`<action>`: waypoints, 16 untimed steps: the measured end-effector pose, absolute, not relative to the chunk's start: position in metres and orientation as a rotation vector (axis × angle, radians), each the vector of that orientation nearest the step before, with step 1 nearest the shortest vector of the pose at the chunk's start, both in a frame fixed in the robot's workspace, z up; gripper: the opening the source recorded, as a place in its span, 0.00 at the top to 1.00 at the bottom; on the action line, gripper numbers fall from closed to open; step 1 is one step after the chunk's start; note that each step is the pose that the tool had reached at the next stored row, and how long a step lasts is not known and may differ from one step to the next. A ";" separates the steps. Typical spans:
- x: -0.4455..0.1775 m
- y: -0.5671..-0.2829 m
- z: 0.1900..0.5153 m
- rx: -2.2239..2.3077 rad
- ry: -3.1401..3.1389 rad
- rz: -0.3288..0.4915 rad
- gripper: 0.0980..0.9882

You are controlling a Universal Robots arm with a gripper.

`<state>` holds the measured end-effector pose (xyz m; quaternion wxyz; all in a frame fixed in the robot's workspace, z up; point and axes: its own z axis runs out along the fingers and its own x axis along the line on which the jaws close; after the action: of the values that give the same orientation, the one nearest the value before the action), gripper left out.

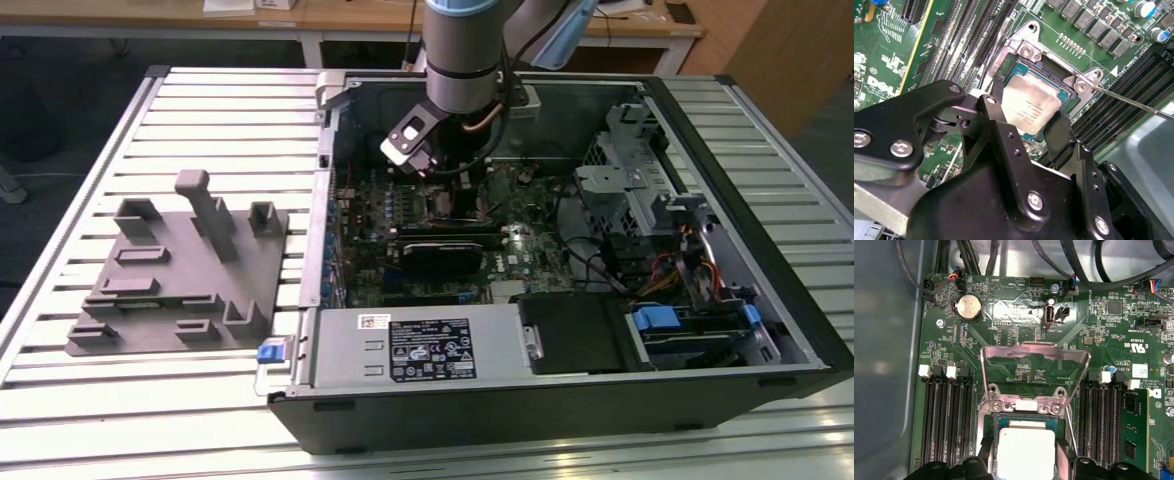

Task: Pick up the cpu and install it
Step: 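Place the cpu into insertion slot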

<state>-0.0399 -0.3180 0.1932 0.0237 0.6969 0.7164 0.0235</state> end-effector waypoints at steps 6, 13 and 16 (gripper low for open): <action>-0.040 -0.318 0.193 2.157 2.217 0.073 0.44; -0.040 -0.318 0.195 2.157 2.217 0.074 0.44; -0.040 -0.318 0.197 2.157 2.217 0.073 0.44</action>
<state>-0.0399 -0.3176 0.1973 0.0235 0.6969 0.7164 0.0237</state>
